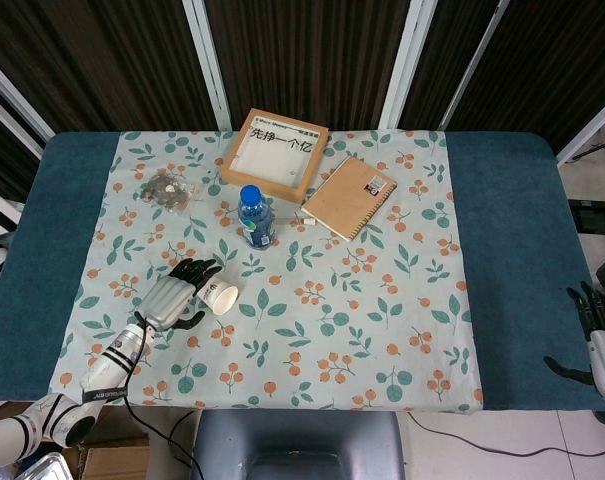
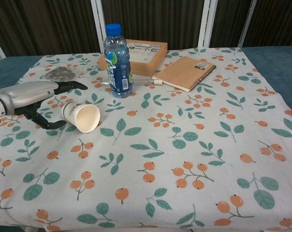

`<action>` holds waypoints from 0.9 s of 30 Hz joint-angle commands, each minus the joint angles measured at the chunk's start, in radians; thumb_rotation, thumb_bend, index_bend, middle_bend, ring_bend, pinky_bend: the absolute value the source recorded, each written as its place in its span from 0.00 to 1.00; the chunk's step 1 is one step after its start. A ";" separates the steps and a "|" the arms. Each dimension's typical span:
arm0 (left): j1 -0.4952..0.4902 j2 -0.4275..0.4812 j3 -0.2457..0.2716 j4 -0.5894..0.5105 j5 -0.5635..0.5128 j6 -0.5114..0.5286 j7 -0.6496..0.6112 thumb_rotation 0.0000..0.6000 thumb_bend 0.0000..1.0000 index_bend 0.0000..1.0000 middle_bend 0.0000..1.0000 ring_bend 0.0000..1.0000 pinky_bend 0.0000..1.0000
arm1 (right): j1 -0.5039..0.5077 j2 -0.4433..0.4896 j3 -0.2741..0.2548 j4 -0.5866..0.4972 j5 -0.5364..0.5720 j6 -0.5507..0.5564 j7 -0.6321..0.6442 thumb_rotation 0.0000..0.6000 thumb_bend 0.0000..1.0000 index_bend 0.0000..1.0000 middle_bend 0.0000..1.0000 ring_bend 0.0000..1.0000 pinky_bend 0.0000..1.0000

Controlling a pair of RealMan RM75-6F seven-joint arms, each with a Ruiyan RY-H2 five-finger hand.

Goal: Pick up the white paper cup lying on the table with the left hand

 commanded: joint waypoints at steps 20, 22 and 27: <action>-0.108 -0.079 -0.054 0.000 -0.116 -0.116 0.455 1.00 0.37 0.00 0.00 0.00 0.00 | 0.001 -0.005 0.001 0.028 0.017 -0.022 0.025 1.00 0.07 0.00 0.00 0.00 0.00; -0.116 -0.092 -0.064 0.009 -0.135 -0.129 0.438 1.00 0.37 0.00 0.00 0.00 0.01 | 0.002 -0.005 0.001 0.030 0.018 -0.024 0.026 1.00 0.07 0.00 0.00 0.00 0.00; -0.136 -0.120 -0.071 0.047 -0.155 -0.146 0.428 1.00 0.37 0.00 0.00 0.00 0.02 | 0.002 -0.006 0.002 0.036 0.024 -0.029 0.030 1.00 0.07 0.00 0.00 0.00 0.00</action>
